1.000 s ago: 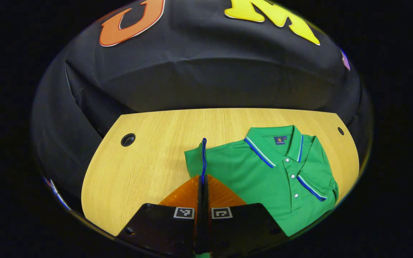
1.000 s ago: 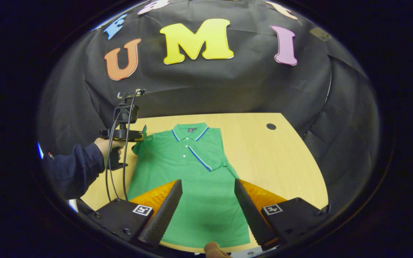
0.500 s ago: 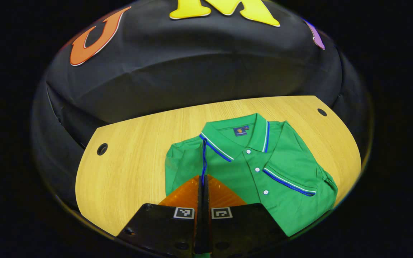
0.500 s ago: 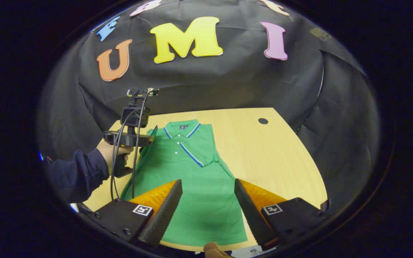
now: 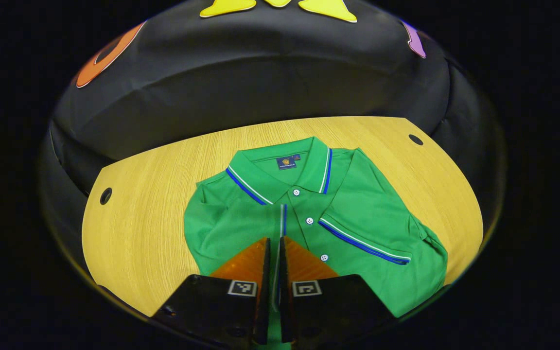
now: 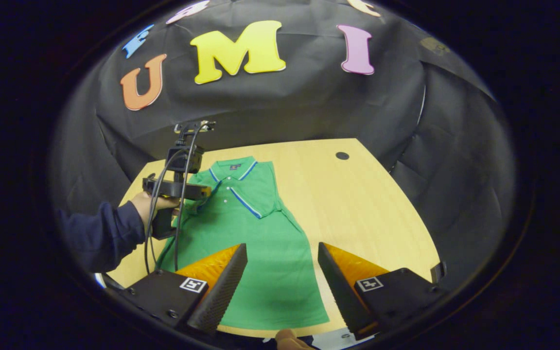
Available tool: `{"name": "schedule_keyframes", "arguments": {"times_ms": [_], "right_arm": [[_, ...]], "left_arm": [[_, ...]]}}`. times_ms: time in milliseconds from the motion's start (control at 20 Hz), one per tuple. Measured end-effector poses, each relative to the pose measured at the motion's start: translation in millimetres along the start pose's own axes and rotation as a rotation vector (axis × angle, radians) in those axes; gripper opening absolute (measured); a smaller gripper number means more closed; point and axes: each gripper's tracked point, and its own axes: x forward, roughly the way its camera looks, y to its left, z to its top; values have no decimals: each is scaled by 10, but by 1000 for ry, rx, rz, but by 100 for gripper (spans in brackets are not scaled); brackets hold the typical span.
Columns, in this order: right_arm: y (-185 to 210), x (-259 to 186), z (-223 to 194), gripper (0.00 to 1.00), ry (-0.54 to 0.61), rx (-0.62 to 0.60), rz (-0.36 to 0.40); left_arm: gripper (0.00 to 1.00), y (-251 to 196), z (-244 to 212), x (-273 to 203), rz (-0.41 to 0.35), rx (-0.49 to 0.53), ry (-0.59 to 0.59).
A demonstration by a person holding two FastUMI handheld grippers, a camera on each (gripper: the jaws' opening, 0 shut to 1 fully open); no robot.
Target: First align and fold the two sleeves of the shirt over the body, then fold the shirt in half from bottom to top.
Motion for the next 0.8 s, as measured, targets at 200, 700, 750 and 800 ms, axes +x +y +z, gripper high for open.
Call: {"name": "schedule_keyframes", "arguments": {"times_ms": [200, 700, 750, 800], "right_arm": [[-59, -82, -31, 95, -16, 12, -25], [66, -189, -159, 95, -66, -38, -9], [73, -168, -183, 94, -65, -48, 1], [89, -154, -206, 95, -67, -60, 14]], "left_arm": [[63, -1, 17, -174, -25, -18, -23], [98, 381, -339, -1416, 3, -126, -195], [98, 427, -468, -1547, 15, -141, -192], [98, 480, -571, -1671, 32, -151, -199]]}}
